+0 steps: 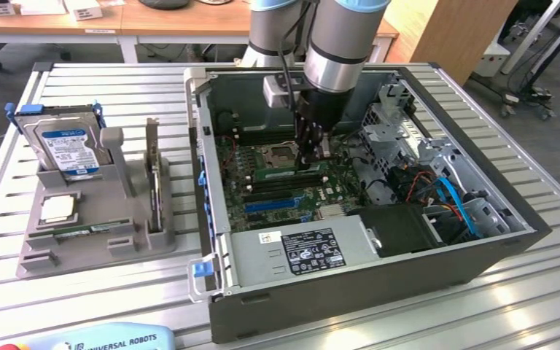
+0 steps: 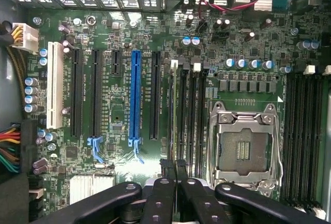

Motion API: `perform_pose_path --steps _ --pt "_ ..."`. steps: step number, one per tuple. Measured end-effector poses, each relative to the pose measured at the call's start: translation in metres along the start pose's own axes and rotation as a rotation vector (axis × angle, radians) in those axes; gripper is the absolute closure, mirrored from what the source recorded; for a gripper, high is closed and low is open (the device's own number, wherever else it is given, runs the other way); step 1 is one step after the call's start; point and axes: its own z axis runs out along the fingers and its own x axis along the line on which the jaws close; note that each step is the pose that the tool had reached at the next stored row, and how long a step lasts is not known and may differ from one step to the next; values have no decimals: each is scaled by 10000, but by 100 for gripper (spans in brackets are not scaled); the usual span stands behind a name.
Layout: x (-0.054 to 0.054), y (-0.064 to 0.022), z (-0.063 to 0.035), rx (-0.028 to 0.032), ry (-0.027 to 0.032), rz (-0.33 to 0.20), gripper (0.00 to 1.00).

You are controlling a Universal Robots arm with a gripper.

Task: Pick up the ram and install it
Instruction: 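Insert the ram into the slot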

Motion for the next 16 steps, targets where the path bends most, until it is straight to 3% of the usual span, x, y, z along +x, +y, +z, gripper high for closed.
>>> perform_pose_path --steps 16 --pt "0 -2 57 0 9 -164 89"
